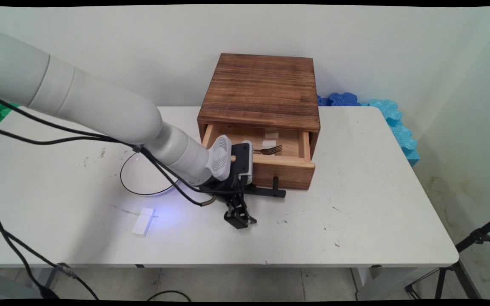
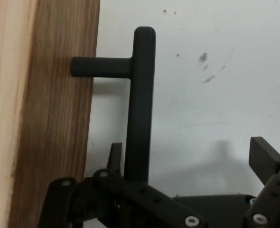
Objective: Open the drawer
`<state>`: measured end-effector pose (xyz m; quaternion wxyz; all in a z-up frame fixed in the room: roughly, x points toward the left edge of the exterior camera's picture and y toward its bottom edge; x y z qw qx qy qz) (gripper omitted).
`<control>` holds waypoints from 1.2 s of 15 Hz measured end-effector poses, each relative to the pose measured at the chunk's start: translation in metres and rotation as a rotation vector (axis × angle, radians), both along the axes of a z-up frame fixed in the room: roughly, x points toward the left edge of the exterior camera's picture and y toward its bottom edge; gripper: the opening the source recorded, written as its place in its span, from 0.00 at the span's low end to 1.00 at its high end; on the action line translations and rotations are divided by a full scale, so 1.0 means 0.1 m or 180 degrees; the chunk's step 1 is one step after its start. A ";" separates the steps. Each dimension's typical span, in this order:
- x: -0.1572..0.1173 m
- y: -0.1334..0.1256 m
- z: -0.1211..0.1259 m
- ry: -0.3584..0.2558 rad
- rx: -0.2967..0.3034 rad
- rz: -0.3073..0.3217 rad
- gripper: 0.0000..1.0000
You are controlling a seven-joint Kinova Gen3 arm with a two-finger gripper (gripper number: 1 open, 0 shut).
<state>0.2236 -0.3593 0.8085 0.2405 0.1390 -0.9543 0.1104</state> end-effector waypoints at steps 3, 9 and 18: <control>0.00 0.10 0.02 0.0007 0.0024 -0.0009 1.00; 0.00 0.28 0.07 0.0021 0.0065 -0.0026 1.00; 0.00 0.58 0.13 0.0041 0.0128 -0.0059 1.00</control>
